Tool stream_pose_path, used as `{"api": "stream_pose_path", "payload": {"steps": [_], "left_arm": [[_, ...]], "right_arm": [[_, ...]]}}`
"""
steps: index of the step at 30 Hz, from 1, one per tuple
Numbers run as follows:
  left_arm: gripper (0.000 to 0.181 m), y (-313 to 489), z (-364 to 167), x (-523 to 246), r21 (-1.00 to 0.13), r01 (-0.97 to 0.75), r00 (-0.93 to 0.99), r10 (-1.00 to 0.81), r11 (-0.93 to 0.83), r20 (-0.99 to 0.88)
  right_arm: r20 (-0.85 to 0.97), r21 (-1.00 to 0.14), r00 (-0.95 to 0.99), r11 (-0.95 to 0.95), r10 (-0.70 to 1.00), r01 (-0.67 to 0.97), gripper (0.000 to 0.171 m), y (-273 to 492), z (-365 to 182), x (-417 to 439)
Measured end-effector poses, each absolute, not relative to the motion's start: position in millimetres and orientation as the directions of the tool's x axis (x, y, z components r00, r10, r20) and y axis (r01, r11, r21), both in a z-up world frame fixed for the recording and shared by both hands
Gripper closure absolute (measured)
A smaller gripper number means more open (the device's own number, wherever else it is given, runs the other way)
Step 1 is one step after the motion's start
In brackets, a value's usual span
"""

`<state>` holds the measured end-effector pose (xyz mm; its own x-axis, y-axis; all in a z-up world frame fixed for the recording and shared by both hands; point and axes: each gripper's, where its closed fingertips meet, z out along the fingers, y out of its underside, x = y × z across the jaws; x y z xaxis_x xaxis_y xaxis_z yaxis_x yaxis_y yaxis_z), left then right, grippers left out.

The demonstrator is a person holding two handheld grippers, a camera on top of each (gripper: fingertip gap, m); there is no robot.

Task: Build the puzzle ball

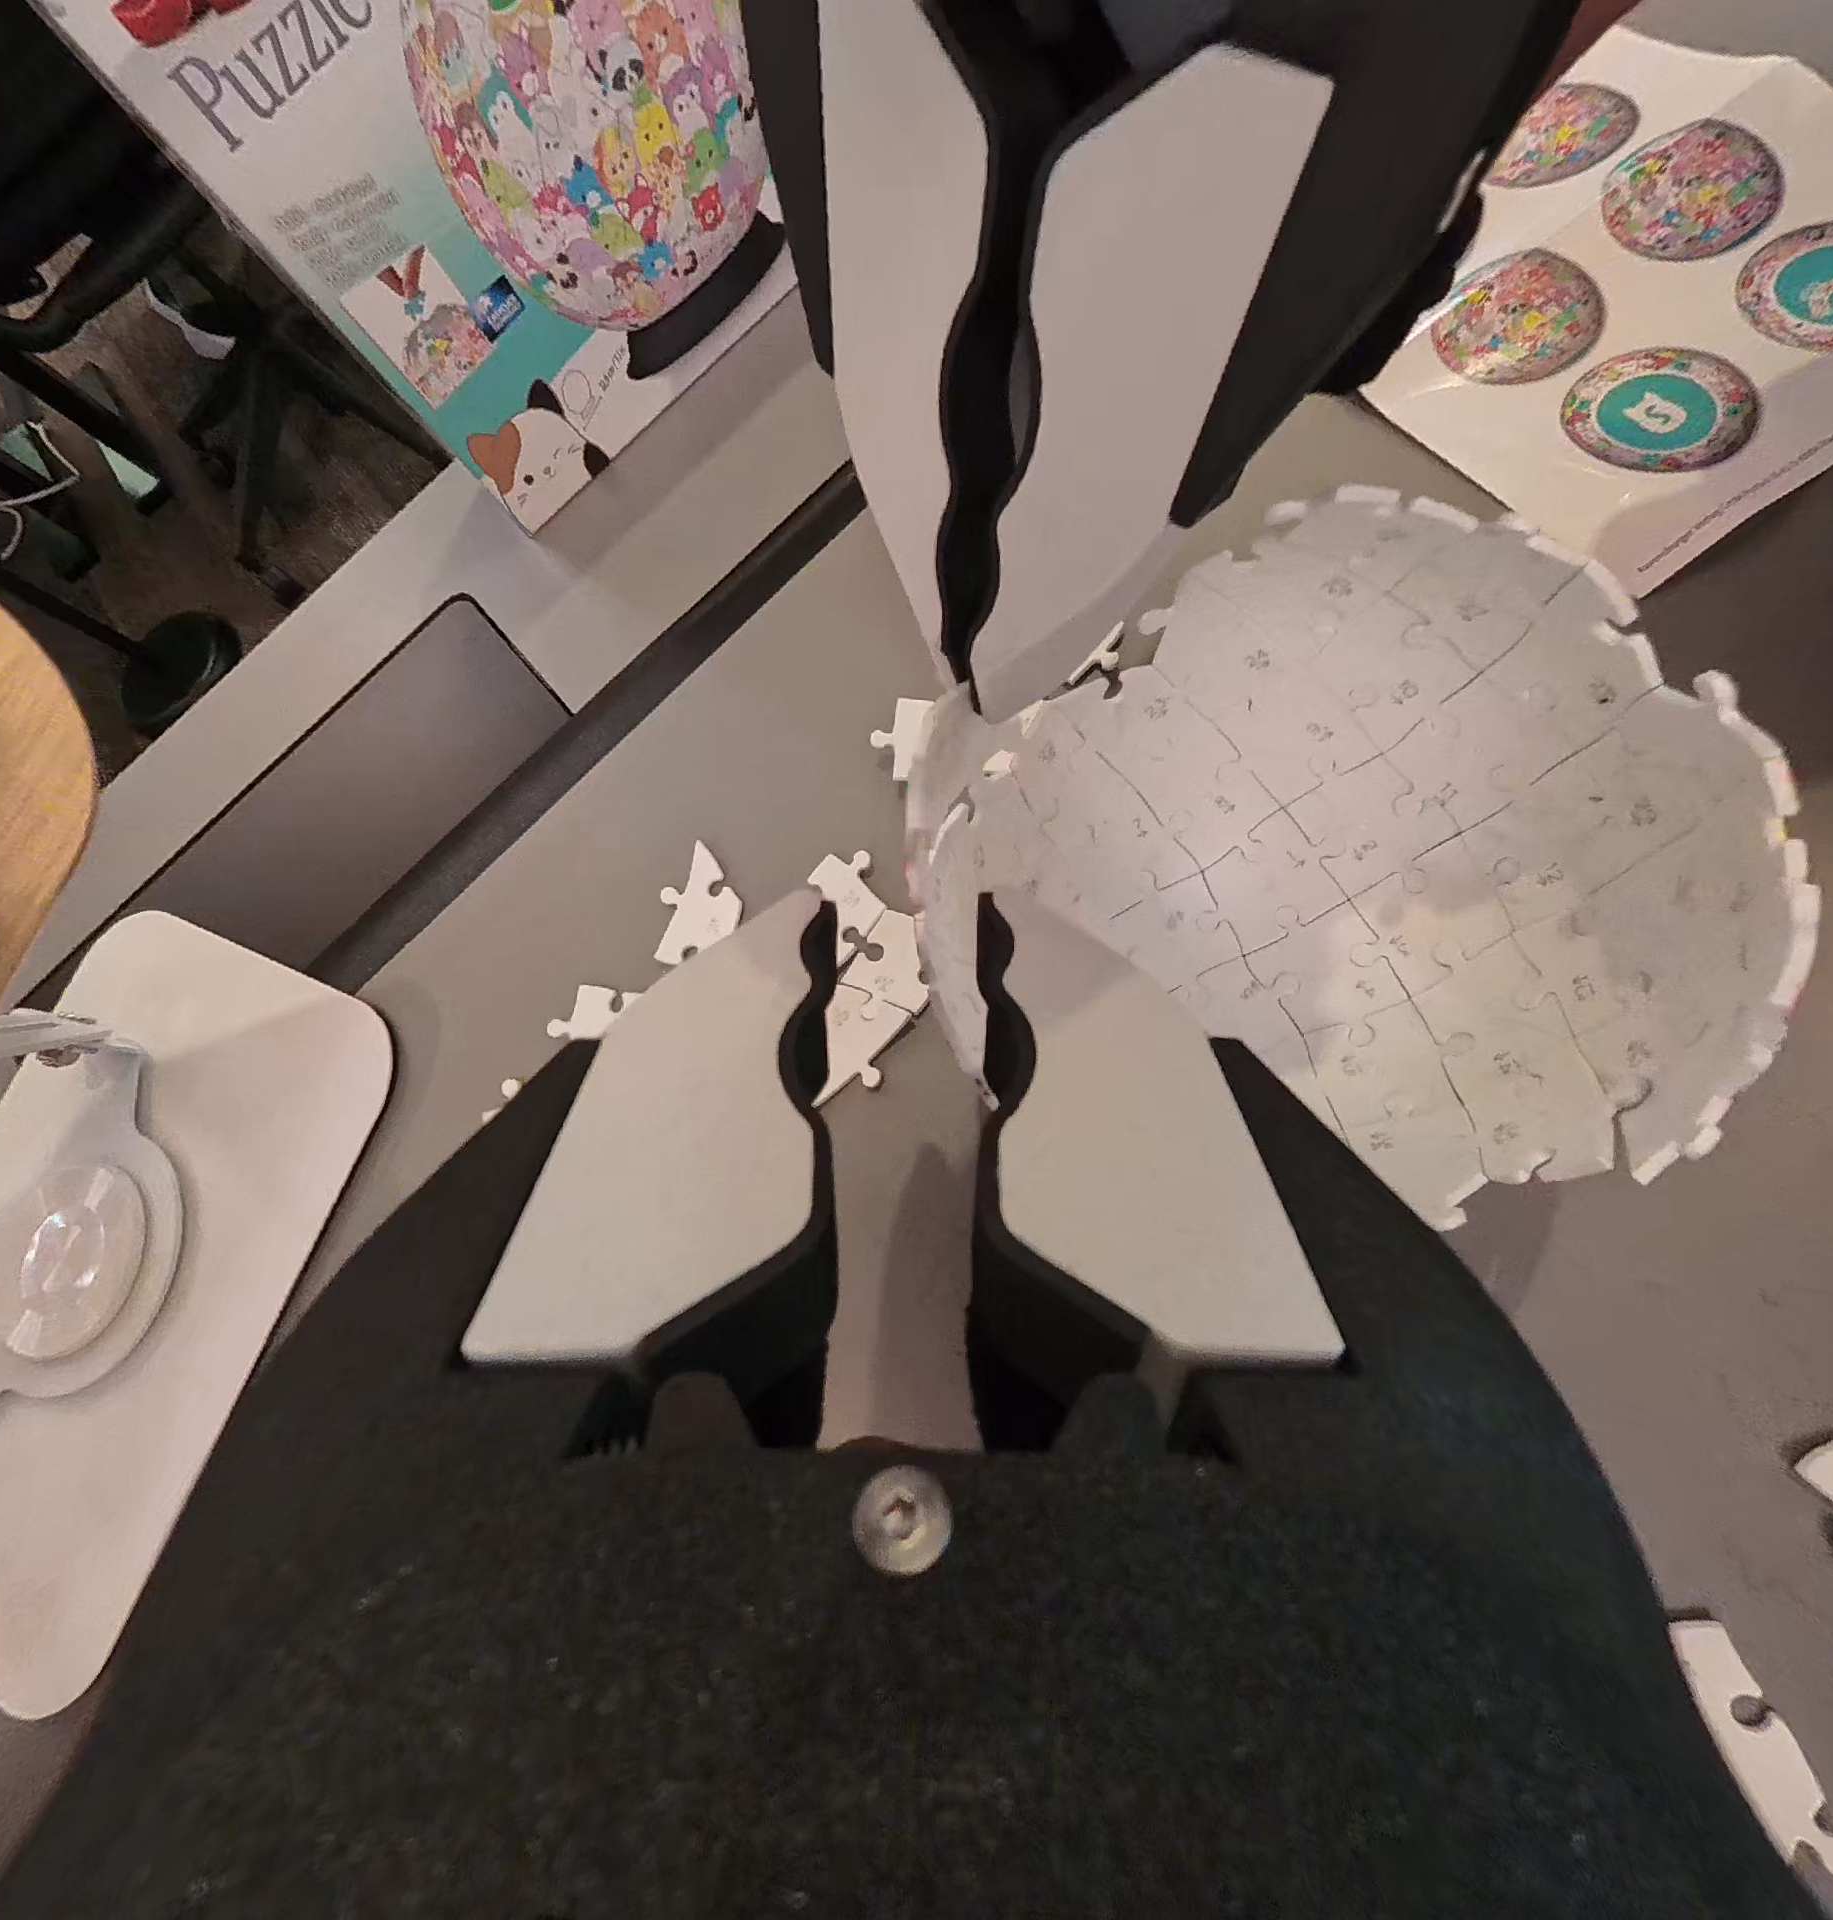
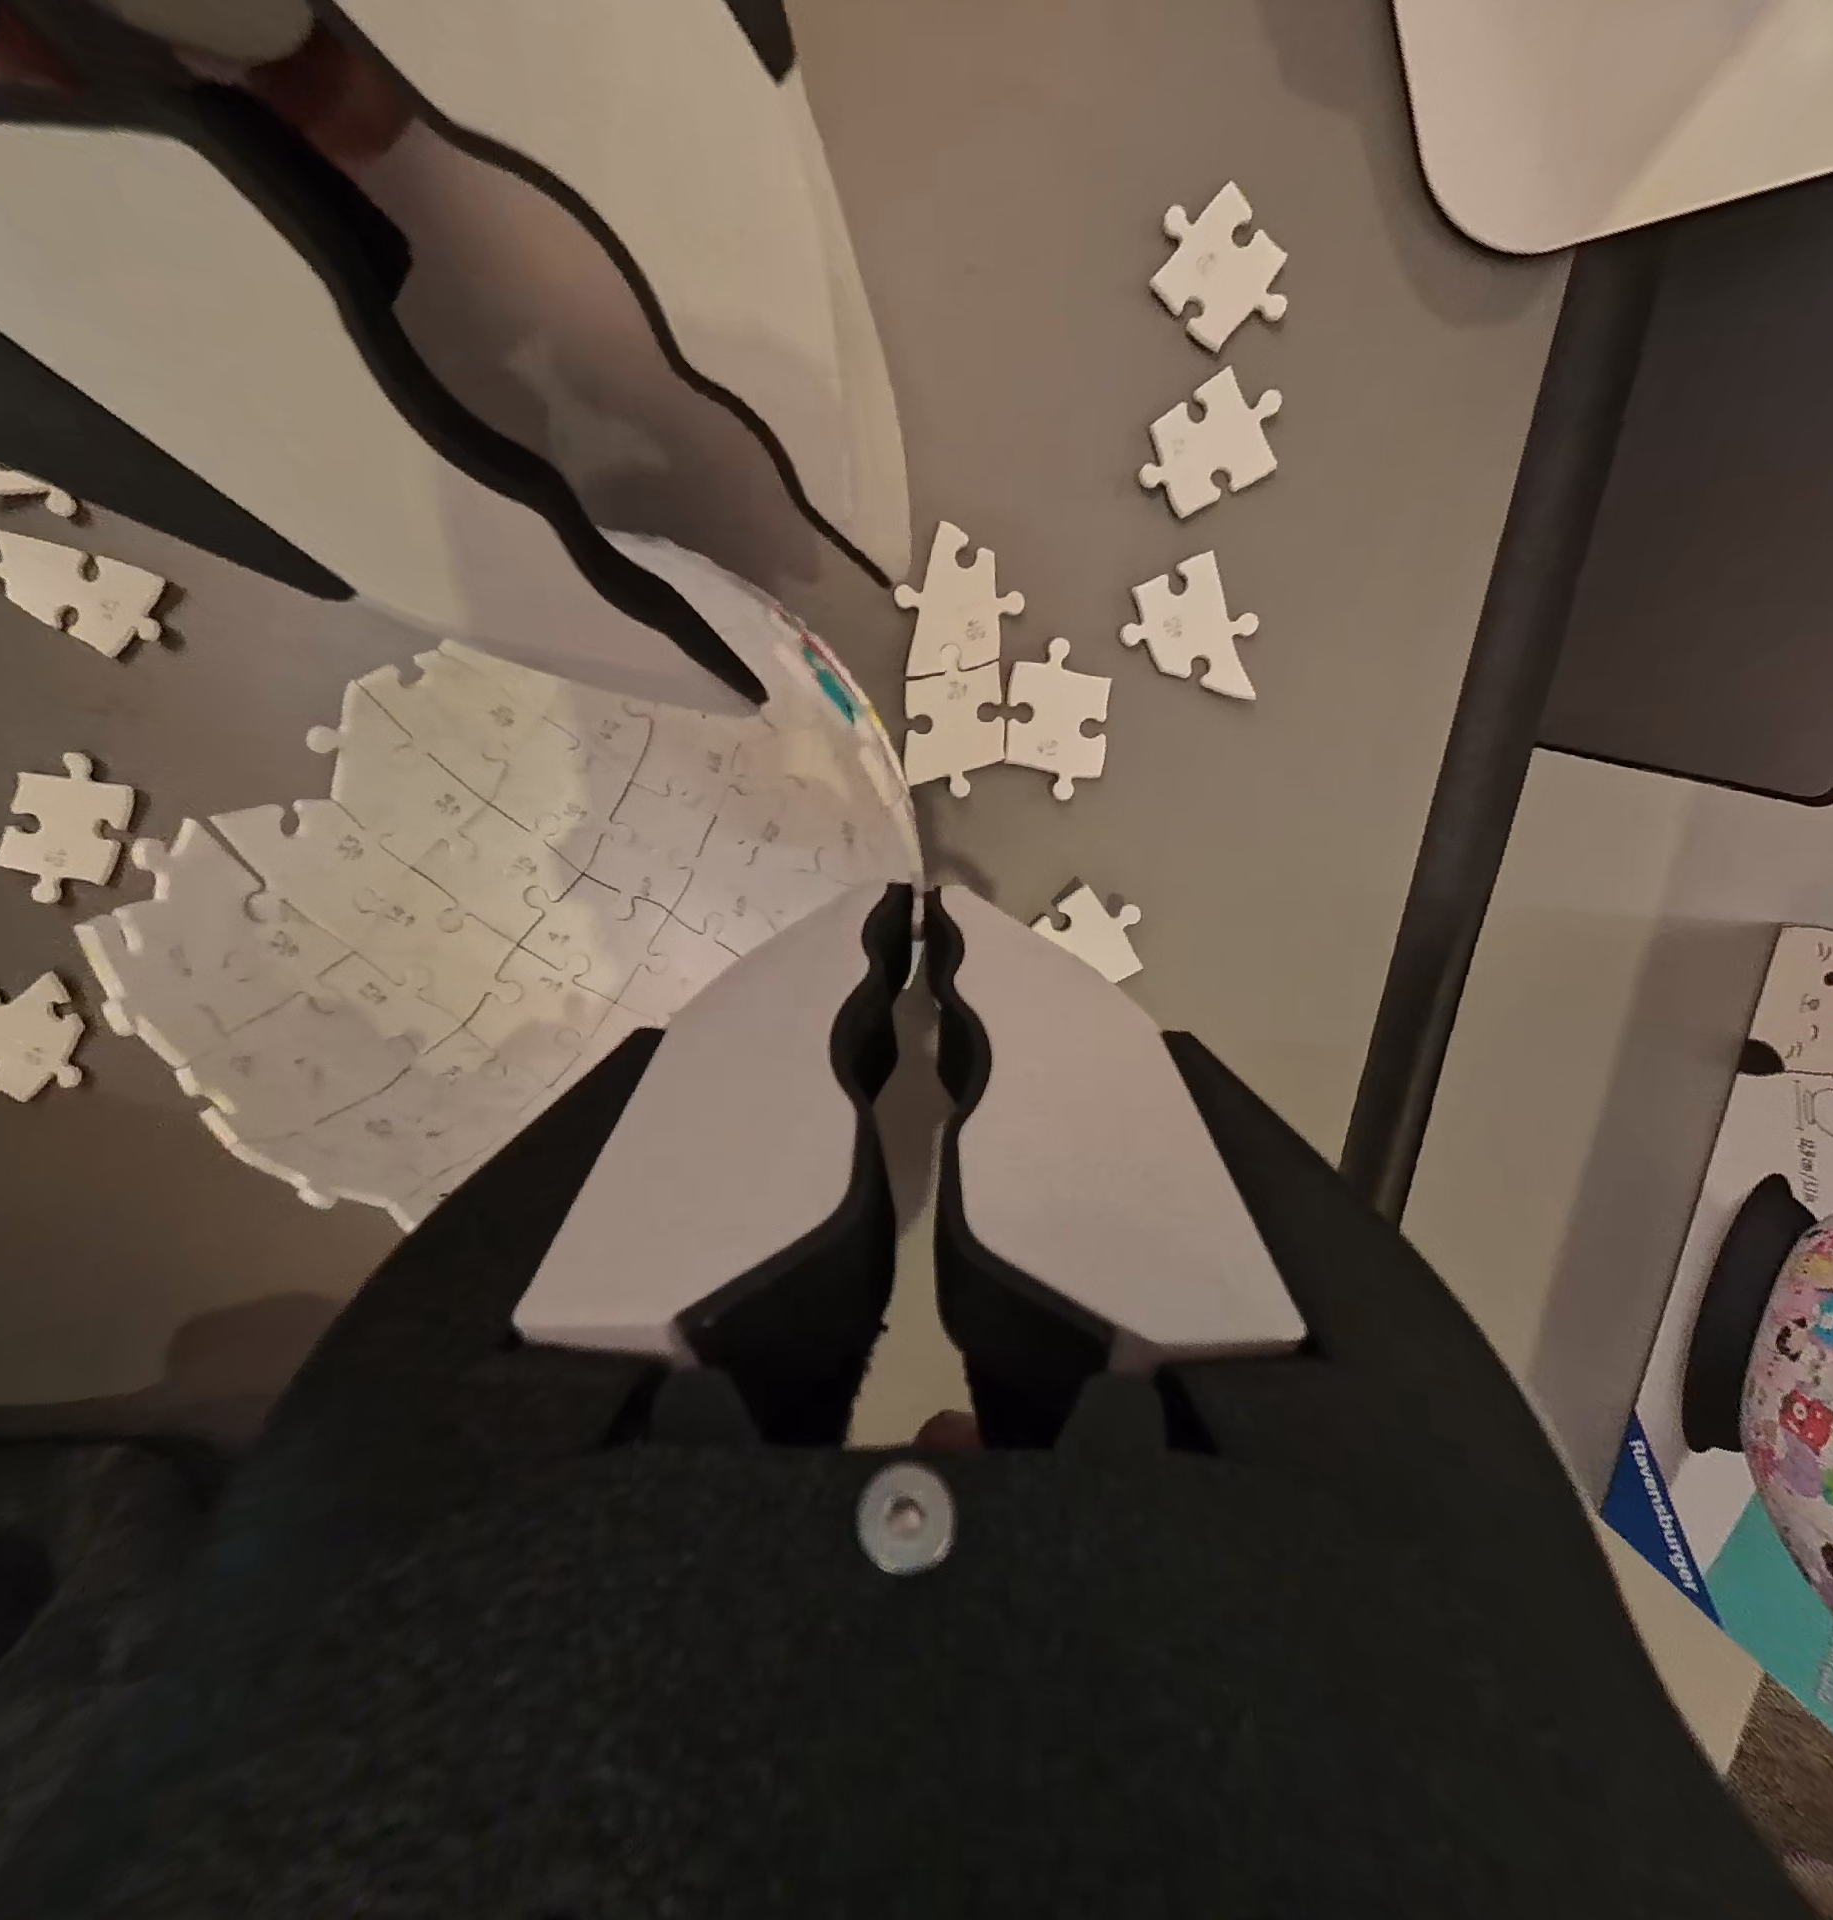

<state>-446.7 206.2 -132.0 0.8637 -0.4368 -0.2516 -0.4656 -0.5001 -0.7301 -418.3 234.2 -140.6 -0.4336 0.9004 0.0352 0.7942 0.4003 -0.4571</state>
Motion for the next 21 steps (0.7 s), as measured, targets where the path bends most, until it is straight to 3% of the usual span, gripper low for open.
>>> {"api": "stream_pose_path", "payload": {"steps": [21], "left_arm": [[0.154,213,-148,-444,-0.672,-0.397,0.891,-0.437,-0.626,-0.120]], "right_arm": [[-0.023,-0.432,-0.366,0.321,0.931,0.843,0.169,237,-147,-417]]}}
